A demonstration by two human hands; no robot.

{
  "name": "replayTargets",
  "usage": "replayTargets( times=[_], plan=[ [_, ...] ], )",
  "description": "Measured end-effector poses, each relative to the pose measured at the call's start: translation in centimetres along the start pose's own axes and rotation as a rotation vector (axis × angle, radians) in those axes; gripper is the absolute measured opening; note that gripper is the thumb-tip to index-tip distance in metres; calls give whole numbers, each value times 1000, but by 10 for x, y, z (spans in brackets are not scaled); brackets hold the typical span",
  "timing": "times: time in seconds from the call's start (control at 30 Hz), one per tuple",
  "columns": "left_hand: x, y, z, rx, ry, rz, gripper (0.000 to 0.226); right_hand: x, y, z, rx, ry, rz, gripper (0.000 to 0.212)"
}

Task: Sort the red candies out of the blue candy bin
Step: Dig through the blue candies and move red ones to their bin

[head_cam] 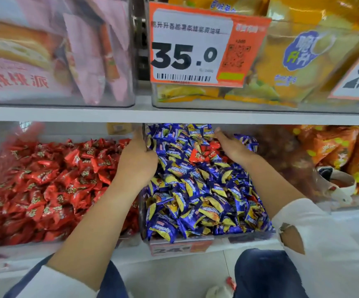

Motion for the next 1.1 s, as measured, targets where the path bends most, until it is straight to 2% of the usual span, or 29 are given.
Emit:
replayTargets(
  times=[0.07,0.23,0.33,0.57,0.67,0.77,0.87,1.0,1.1],
  plan=[
    [-1,1,0,-5,-3,6,63,6,1,5,31,-5,49,79],
    [-1,0,-1,-7,-15,27,72,13,14,22,7,-209,92,72],
    [-2,0,-2,17,-14,24,70,19,32,39,-55,-222,115,70],
    [-4,5,-4,3,-14,47,64,24,77,64,-258,-211,91,60],
    [-5,6,-6,8,-21,39,64,31,92,68,-460,-43,108,51],
    [-12,13,-12,117,-92,-100,66,32,106,64,-608,127,117,52],
    [-20,29,-20,290,-77,-185,58,26,118,57,-624,127,125,62],
    [-10,53,-22,416,-142,-8,50,9,123,39,-519,-100,119,60],
    [0,58,-21,478,-236,99,38,-5,123,27,-467,-195,91,44]
  ],
)
Point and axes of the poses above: each hand's wrist, its own y-axis away from the middle knuckle, its own x-axis out of the palm, z = x × y, the point moved 5 cm from there along -y, towards the middle knuckle, and after that the axes turned 10 degrees about -x, right-handed, at the moved point
